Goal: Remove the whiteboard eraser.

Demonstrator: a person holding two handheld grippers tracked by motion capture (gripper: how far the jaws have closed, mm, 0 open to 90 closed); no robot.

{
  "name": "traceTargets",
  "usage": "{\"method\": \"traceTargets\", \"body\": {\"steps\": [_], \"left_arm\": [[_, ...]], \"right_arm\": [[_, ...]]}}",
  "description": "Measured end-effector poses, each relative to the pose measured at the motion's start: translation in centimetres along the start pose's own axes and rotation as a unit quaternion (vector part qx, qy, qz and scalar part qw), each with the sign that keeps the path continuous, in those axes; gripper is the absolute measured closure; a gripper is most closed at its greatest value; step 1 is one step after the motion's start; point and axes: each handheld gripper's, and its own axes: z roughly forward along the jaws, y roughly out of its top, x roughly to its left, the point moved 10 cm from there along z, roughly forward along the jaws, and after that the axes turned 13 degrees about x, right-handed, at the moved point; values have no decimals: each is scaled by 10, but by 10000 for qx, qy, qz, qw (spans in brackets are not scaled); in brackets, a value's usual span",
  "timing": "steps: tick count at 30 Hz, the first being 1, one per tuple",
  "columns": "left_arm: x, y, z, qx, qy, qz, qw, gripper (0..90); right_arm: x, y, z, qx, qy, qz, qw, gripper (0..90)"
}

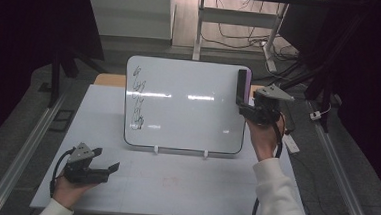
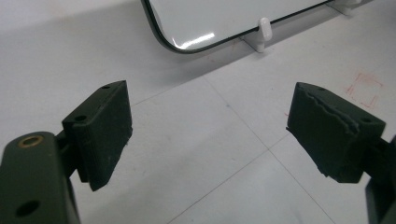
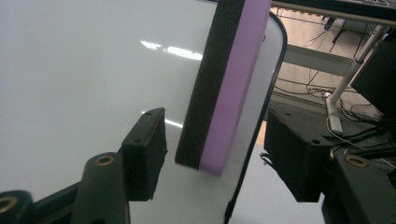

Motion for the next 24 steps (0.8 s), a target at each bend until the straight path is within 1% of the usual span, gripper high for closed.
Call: {"method": "traceTargets", "body": {"steps": [6,7,8,10,11,13,14,18,19,20,24], "left_arm": [[1,0,0,1,6,15,10000,147],[1,0,0,-3,-1,15,10000,147],[1,1,0,-9,1,14,10000,147],[2,1,1,-11,3,14,10000,147],[2,1,1,-11,8,14,10000,147],[2,1,1,-12,16,11,10000,147],[3,1,1,-13,23,14,10000,147],[3,1,1,-20,33,8,10000,147],[3,1,1,-23,36,10,10000,147],[3,1,1,-25,38,8,10000,147],[4,1,1,-29,48,-1,10000,147]], "right_arm": [[3,6,8,111,-45,23,9999,428],[3,6,11,178,-84,24,9998,449],[3,6,11,178,-84,24,9998,449],[3,6,14,209,-80,34,9997,477],[3,5,16,250,-139,37,9996,507],[2,5,16,274,-159,53,9995,523],[1,4,18,303,-146,127,9994,540],[0,4,19,300,-153,202,9992,562],[0,4,19,326,-204,204,9991,587],[0,4,19,326,-204,204,9991,587],[-2,3,17,341,-343,176,9987,627]]}}
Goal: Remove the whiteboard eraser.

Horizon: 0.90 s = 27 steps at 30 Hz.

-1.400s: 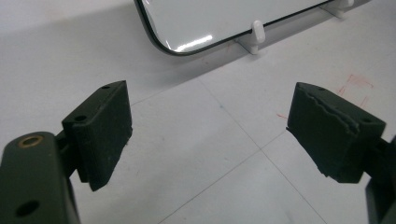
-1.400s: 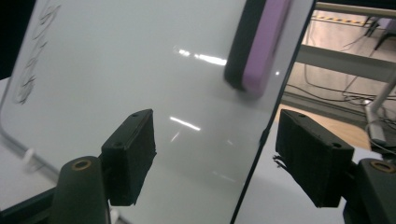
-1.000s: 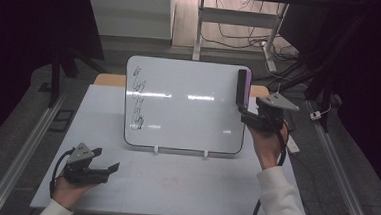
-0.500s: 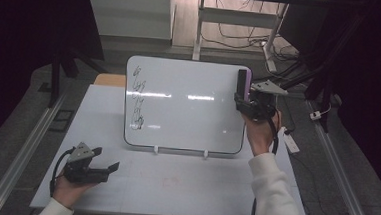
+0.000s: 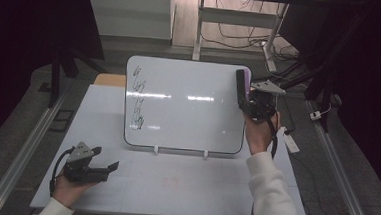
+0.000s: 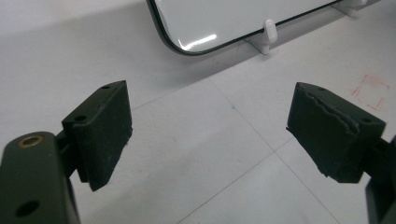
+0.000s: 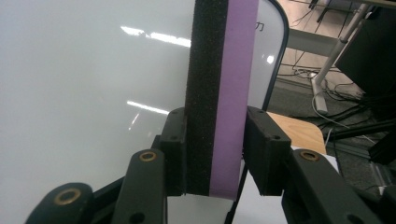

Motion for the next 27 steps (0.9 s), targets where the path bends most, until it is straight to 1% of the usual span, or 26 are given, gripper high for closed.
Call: {"method": "traceTargets", "body": {"steps": [3,5,6,7,8,9,10,11,12,13,14,15,16,17,18,19,20,21,23,24,25,26,27], "left_arm": [[0,0,0,1,7,8,10000,147],[0,0,0,3,9,10,10000,147],[0,0,0,4,8,10,10000,147],[0,-1,0,8,5,7,10000,147],[0,-1,0,10,1,2,10000,147],[0,-1,0,18,-4,2,10000,147],[0,-1,0,21,-7,2,10000,147],[0,0,0,24,-16,4,10000,147],[-1,0,0,28,-27,9,10000,149],[-1,0,0,30,-36,21,10000,149],[-3,2,-1,26,-58,36,10000,150],[-5,3,-2,25,-116,35,9999,153],[-7,6,-4,17,-167,60,9998,156],[-9,8,-5,12,-222,86,9997,156],[-13,11,-6,22,-289,95,9995,156],[-19,19,-9,13,-407,156,9990,156],[-22,22,-10,21,-453,186,9988,156],[-22,22,-10,21,-453,186,9988,156],[-30,31,-13,10,-568,260,9980,158],[-35,36,-15,20,-635,315,9975,159],[-39,41,-16,24,-677,373,9970,159],[-44,47,-17,48,-735,438,9963,159],[-49,52,-17,58,-798,492,9956,160]], "right_arm": [[-1,0,-2,-45,-35,-44,10000,637],[-2,-2,-8,-189,61,-75,9998,646],[-2,-2,-8,-189,61,-75,9998,646],[-1,-2,-12,-260,90,-105,9996,648],[1,-2,-18,-346,146,-199,9991,649],[9,-6,-26,-413,272,-391,9980,649],[9,-6,-26,-413,272,-391,9980,649],[13,-8,-30,-431,314,-531,9972,649],[27,-16,-38,-470,507,-820,9942,649],[27,-16,-38,-470,507,-820,9942,649],[31,-20,-40,-460,542,-923,9932,649],[41,-27,-43,-476,675,-1101,9905,650],[56,-39,-47,-443,854,-1333,9864,650],[56,-39,-47,-443,854,-1333,9864,650],[72,-52,-50,-433,1062,-1594,9805,650],[77,-57,-50,-406,1112,-1661,9790,650],[84,-65,-50,-372,1200,-1748,9766,649],[89,-69,-49,-348,1280,-1774,9751,649],[101,-80,-47,-282,1445,-1876,9711,649],[106,-86,-46,-256,1489,-1986,9684,649],[106,-86,-46,-256,1489,-1986,9684,649],[112,-91,-44,-215,1526,-2078,9660,649],[124,-102,-41,-134,1661,-2223,9606,649]]}}
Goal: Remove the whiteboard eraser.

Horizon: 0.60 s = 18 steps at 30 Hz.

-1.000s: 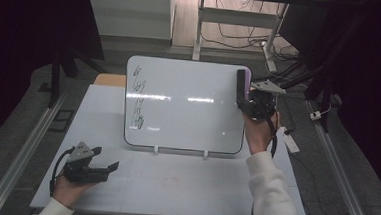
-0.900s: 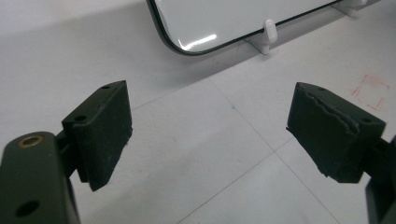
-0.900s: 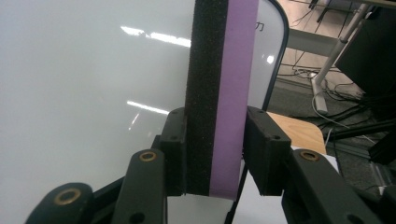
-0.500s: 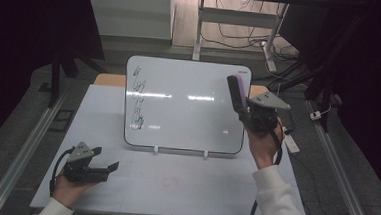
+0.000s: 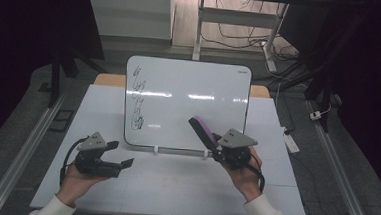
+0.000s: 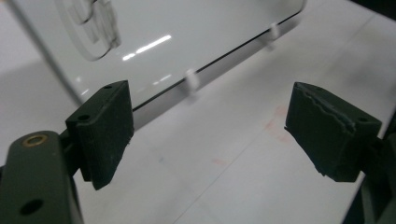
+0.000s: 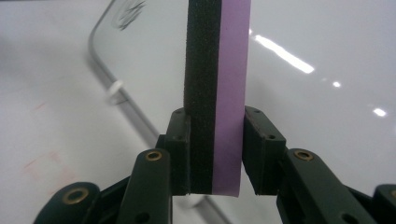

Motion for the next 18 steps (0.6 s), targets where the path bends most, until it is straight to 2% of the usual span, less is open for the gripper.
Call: {"method": "traceTargets", "body": {"steps": [2,4,5,6,7,8,10,11,12,15,18], "left_arm": [[-8,10,1,19,-138,62,9999,161],[-15,20,2,18,-284,113,9995,165],[-17,24,3,27,-325,132,9994,165],[-20,29,3,35,-363,154,9992,169],[-21,31,4,47,-393,182,9990,169],[-25,36,5,71,-471,217,9986,180],[-30,42,6,125,-591,276,9978,184],[-32,46,6,161,-654,311,9972,186],[-34,49,7,189,-695,337,9968,186],[-40,63,10,435,-802,476,9947,196],[-45,77,13,729,-908,629,9912,202]], "right_arm": [[4,-1,2,7,58,-47,10000,649],[22,-6,11,51,302,-252,9992,649],[22,-6,11,51,302,-252,9992,649],[33,-7,14,80,395,-463,9981,649],[33,-7,14,80,395,-463,9981,649],[43,-7,15,101,477,-644,9967,649],[47,-7,16,101,517,-711,9961,649],[56,-8,17,115,559,-903,9943,649],[56,-8,17,115,559,-903,9943,649],[65,-10,21,150,634,-1162,9911,649],[71,-11,24,172,639,-1362,9885,648]]}}
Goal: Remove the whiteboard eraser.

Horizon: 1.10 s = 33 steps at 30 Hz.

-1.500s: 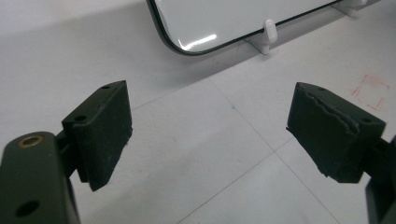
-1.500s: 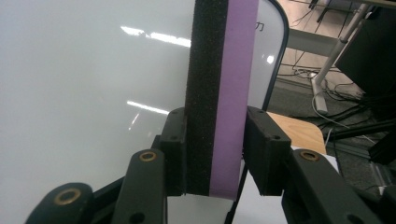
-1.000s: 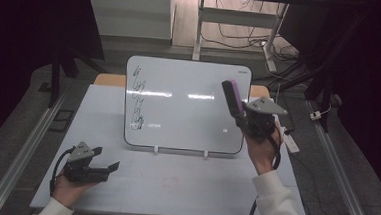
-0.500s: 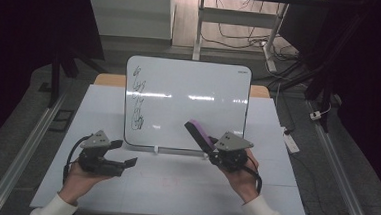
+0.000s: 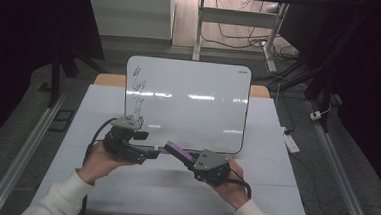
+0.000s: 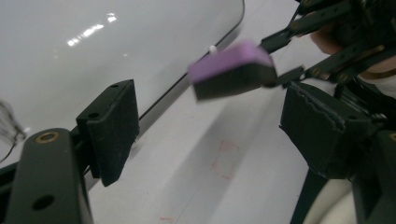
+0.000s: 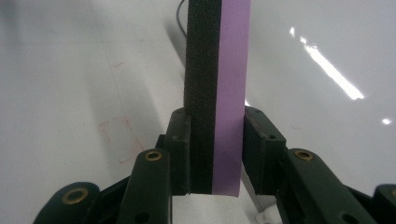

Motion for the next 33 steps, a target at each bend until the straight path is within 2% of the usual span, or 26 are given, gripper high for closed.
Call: {"method": "traceTargets", "body": {"steps": [1,3,4,5,6,7,8,10,12,14,16,18,25,26,29,30,32,33], "left_arm": [[0,4,1,72,-61,35,9999,205],[-2,11,3,237,-215,55,9995,206],[-2,13,6,355,-273,87,9990,206],[-2,15,9,470,-313,100,9984,206],[-1,17,12,596,-369,98,9975,207],[-1,18,17,724,-437,107,9964,208],[0,18,21,848,-493,108,9951,209],[0,17,30,1107,-610,93,9919,209],[0,14,40,1403,-723,49,9875,213],[0,12,47,1576,-815,7,9841,221],[-1,10,51,1708,-964,6,9806,224],[-2,8,53,1817,-1099,-3,9772,245],[-12,-3,59,2152,-1494,62,9650,303],[-13,-4,60,2168,-1515,103,9643,330],[-14,-5,61,2157,-1445,118,9656,361],[-13,-5,61,2170,-1436,101,9655,372],[-13,-5,60,2105,-1372,129,9678,375],[-13,-5,60,2084,-1341,161,9687,379]], "right_arm": [[4,0,3,32,-9,-178,9998,648],[6,1,4,38,-16,-259,9997,648],[9,1,6,62,-25,-457,9989,648],[9,1,6,62,-25,-457,9989,648],[12,2,7,60,-35,-519,9986,648],[16,2,9,110,-103,-749,9971,648],[18,3,10,88,-111,-791,9968,648],[20,4,11,82,-113,-844,9963,648],[24,5,12,62,-145,-1010,9948,648],[26,5,12,67,-163,-1091,9939,648],[26,5,12,59,-177,-1129,9934,648],[28,6,13,42,-291,-1348,9904,647],[27,8,10,-49,-494,-1591,9860,646],[27,8,9,-33,-513,-1621,9854,646],[26,6,10,-3,-631,-1818,9813,644],[25,5,10,57,-703,-2017,9769,640],[24,4,10,78,-727,-2044,9762,635],[24,5,11,56,-749,-1981,9773,628]]}}
